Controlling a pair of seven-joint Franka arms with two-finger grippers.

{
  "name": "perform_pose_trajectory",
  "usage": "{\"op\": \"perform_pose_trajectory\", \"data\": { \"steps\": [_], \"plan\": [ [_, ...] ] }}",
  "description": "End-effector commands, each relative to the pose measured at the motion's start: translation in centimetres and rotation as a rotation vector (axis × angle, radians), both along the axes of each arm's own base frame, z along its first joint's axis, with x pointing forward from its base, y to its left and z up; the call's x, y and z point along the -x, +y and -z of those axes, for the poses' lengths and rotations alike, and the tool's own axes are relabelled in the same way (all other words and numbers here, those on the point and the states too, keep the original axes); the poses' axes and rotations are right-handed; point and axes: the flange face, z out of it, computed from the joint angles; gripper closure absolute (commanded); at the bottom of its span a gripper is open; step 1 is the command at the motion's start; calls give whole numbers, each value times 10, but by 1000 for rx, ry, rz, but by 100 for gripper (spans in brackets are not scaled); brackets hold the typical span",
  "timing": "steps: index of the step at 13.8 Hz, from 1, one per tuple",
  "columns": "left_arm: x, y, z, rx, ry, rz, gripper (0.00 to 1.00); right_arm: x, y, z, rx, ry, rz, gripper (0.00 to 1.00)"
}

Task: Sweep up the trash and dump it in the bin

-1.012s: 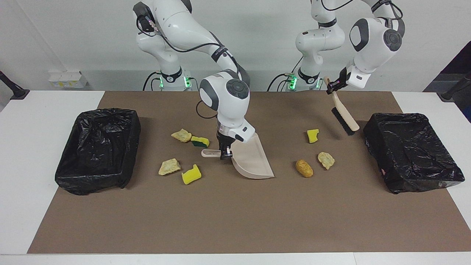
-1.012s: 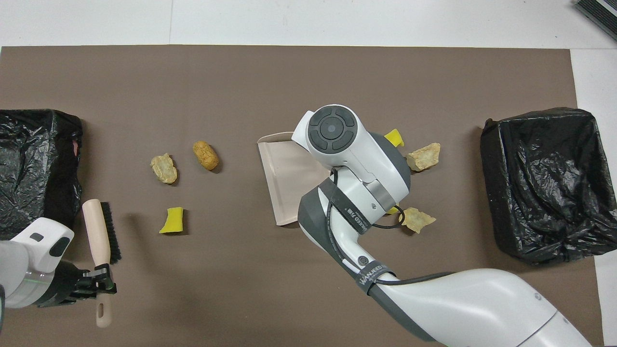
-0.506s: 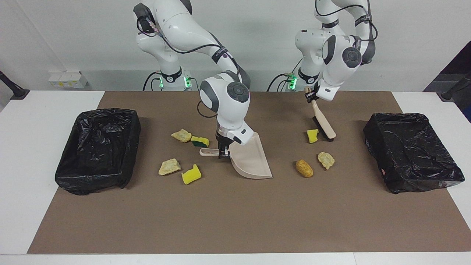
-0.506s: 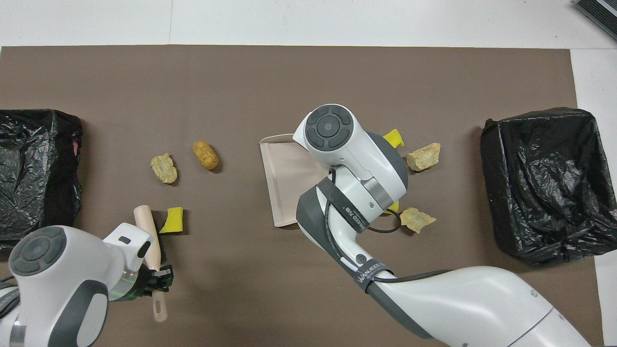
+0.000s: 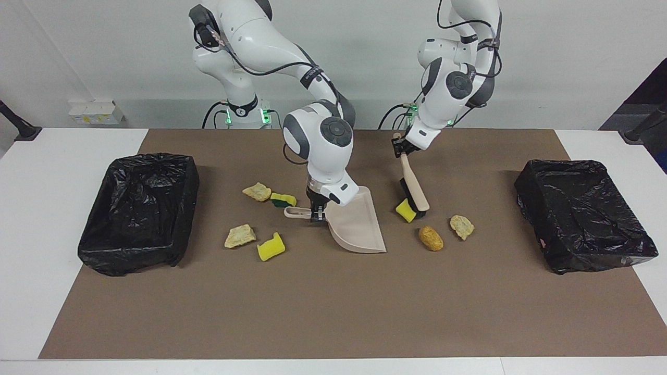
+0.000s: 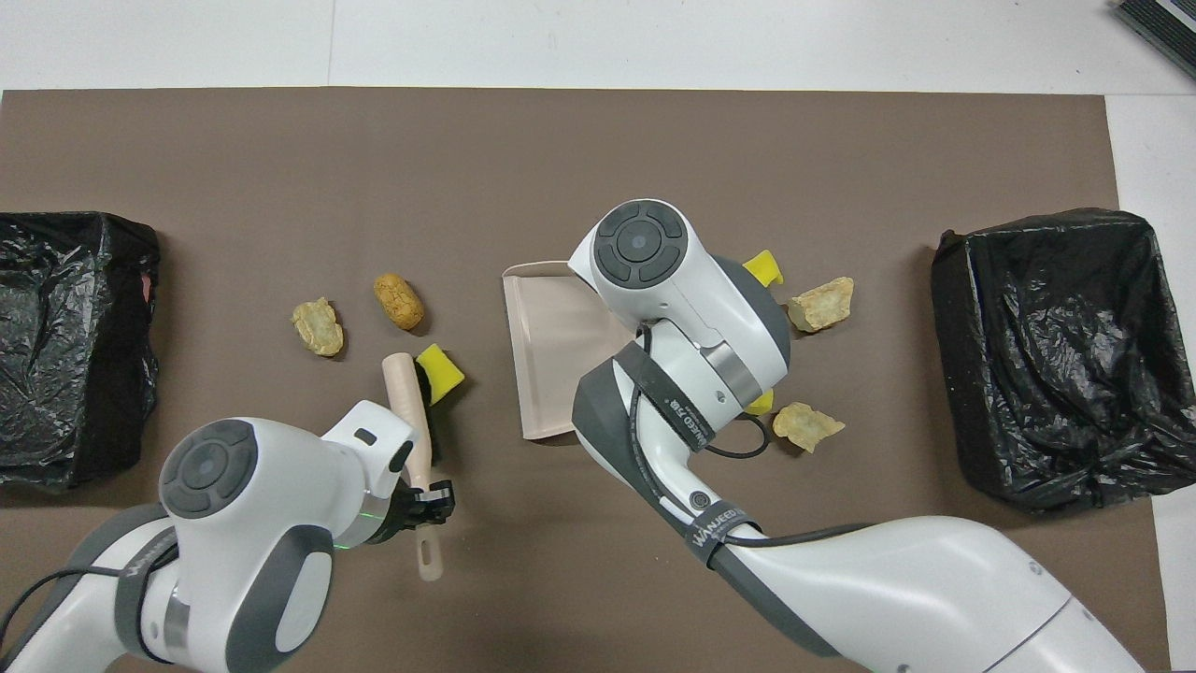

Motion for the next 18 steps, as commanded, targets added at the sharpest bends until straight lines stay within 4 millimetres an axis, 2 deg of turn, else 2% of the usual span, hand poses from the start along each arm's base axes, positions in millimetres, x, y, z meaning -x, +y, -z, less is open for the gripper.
{"op": "perform_pose_trajectory", "data": {
  "steps": [1, 3, 4, 5, 6, 7, 9, 12, 14, 16, 17, 18],
  "plan": [
    [-14, -46, -11, 61, -34, 46, 100, -2, 7, 7, -20, 11, 46, 100],
    [-22, -58, -22, 89, -59, 145, 100, -3, 8, 12, -16, -2, 80, 100],
    [-26, -57, -35, 104, -65, 154, 100, -4, 8, 12, -17, -5, 81, 100],
    [-33, -47, -49, 122, -34, 129, 100, -4, 7, 12, -16, -6, 80, 100],
    [-42, -23, -71, 126, 3, 108, 100, -4, 8, 11, -19, -7, 81, 100],
    [-50, -1, -83, 119, 51, 90, 100, -4, 9, 11, -26, -11, 83, 100],
    [-62, 42, -86, 41, 104, 54, 100, -4, 11, 10, -36, -17, 82, 100],
    [-93, 109, -99, -152, 50, 46, 100, -4, 12, 11, -35, -17, 89, 100],
    [-112, 146, -97, -220, 14, 82, 100, -1, 17, 11, -36, -19, 91, 100],
    [-122, 195, -92, -217, 8, 110, 100, 0, 17, 11, -34, -23, 98, 100],
    [-129, 211, -79, -228, 12, 143, 100, 0, 18, 11, -35, -22, 99, 100],
    [-135, 213, -72, -225, -5, 159, 100, 0, 18, 11, -35, -22, 99, 100]
  ]
}}
